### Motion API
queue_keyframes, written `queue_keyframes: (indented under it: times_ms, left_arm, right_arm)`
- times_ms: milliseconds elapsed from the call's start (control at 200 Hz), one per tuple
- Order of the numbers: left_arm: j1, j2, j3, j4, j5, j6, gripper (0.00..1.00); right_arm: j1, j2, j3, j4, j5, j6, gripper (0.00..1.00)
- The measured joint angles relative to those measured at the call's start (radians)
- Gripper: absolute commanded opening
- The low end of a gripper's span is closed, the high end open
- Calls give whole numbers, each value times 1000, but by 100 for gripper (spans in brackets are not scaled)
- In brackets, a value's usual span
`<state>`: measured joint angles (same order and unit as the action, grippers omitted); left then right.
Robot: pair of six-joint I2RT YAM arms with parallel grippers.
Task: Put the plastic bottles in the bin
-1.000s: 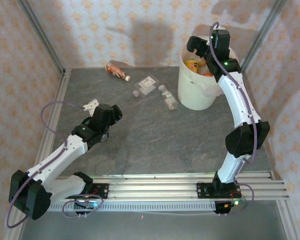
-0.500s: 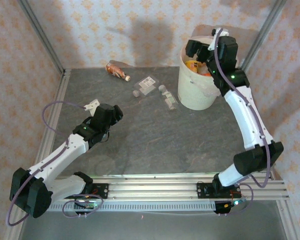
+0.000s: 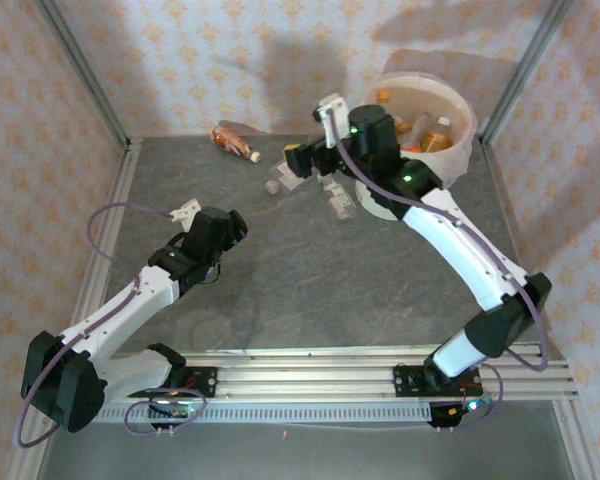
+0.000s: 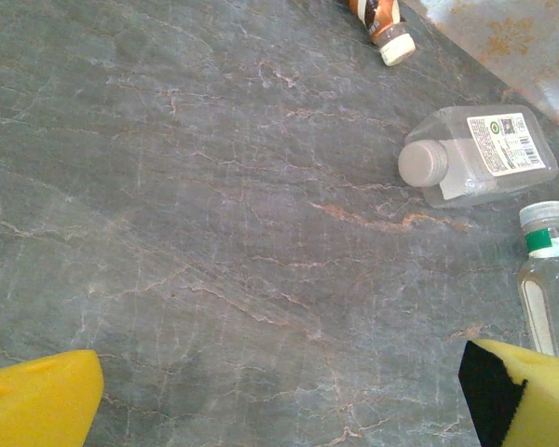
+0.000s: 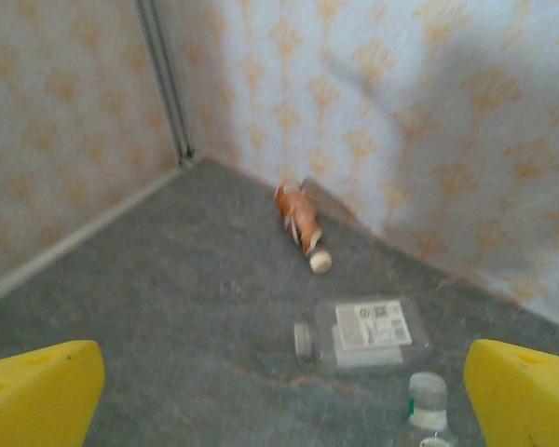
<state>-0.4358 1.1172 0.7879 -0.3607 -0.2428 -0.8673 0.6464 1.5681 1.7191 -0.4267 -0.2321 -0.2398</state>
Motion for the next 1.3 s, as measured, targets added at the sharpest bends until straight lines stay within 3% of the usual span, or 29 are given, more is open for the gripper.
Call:
queue_keyframes:
  times_ms: [345, 701, 896, 1156, 1301]
  left_arm:
    - [0, -10, -5, -3, -28, -26, 100]
    - [0, -13, -13, -17, -54, -38, 100]
    - [0, -13, -13, -18, -55, -45, 100]
    - [6, -13, -13, -24, -64, -45, 100]
    - [6, -18, -13, -29, -72, -45, 100]
  right_arm:
    - [50, 388, 135, -244, 182, -32, 99]
    - [-99, 676, 448, -409, 287, 38, 99]
    - [-122, 823, 579, -480, 363, 64, 100]
    - [-124, 885, 578, -562, 322, 117, 93]
    - [-129, 848, 469, -547, 248, 166, 93]
